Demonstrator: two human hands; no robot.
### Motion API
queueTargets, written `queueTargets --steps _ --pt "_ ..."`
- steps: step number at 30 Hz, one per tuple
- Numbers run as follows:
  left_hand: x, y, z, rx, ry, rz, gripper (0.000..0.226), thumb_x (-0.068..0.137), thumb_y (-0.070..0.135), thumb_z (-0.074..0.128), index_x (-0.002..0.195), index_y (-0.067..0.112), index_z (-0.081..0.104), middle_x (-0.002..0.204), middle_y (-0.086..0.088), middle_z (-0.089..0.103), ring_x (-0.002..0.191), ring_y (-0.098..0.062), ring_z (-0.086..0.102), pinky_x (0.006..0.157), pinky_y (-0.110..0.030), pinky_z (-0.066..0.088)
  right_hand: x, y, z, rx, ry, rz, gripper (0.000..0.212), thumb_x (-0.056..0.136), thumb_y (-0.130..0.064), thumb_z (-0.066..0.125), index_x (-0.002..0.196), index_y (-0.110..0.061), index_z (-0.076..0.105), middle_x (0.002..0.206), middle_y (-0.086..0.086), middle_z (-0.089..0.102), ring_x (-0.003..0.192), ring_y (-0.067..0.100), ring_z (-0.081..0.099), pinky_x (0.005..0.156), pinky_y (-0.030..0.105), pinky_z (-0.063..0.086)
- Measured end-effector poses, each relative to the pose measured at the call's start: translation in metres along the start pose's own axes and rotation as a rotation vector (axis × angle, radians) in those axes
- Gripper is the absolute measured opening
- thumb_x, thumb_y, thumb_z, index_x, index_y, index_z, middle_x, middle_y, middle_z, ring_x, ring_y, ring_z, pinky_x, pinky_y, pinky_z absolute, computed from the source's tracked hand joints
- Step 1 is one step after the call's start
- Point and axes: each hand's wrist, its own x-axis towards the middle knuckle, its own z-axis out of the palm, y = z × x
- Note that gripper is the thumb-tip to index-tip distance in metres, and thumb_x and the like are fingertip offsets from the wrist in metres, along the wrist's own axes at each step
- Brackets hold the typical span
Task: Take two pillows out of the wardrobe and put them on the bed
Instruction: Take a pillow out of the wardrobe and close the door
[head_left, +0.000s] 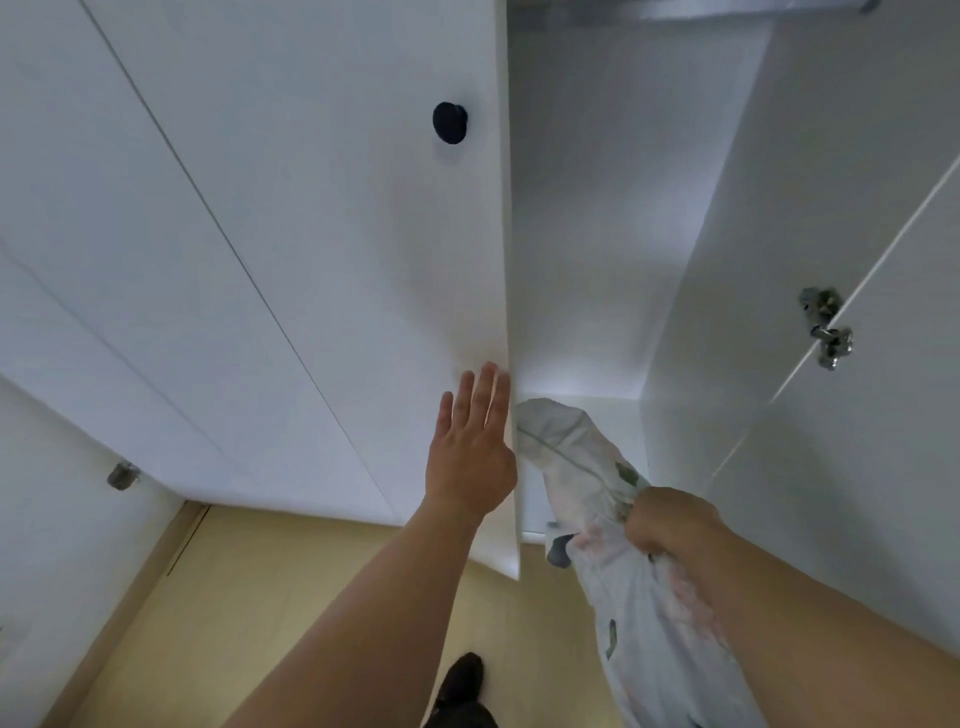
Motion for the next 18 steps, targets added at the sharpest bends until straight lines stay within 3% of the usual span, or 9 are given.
queueTargets --steps 5,13,18 --pt "0.016 -0.01 0.004 0.149 -0.07 0.027 0.086 0.085 0.02 0.037 0.153 0.02 -0.017 0.158 0.002 -0.028 0.146 -0.026 -0.023 0.119 -0.054 -0.003 0.01 -0.008 -0.011 0.011 -0.023 0.032 0.011 0.084 -0.014 0.046 0.091 -0.013 0.055 0.078 0.0 0.052 0.084 0.021 0.055 0.08 0.031 0.044" --pt "0.061 -0.015 0.001 0.285 -0.114 0.063 0.084 0.086 0.024 0.034 0.15 0.026 -0.021 0.156 0.003 -0.033 0.14 -0.026 -0.037 0.112 -0.059 -0.018 0.026 -0.013 -0.028 0.102 -0.05 0.116 0.017 0.086 -0.016 0.046 0.099 -0.013 0.056 0.107 0.005 0.061 0.099 0.024 0.058 0.083 0.033 0.043" --pt "0.087 -0.024 0.001 0.336 -0.138 0.096 0.084 0.087 0.024 0.035 0.152 0.026 -0.018 0.156 0.004 -0.034 0.139 -0.028 -0.038 0.111 -0.059 -0.02 0.038 -0.018 -0.03 0.131 -0.09 0.164 0.019 0.084 -0.016 0.048 0.099 -0.013 0.058 0.116 0.007 0.062 0.107 0.027 0.058 0.083 0.035 0.044"
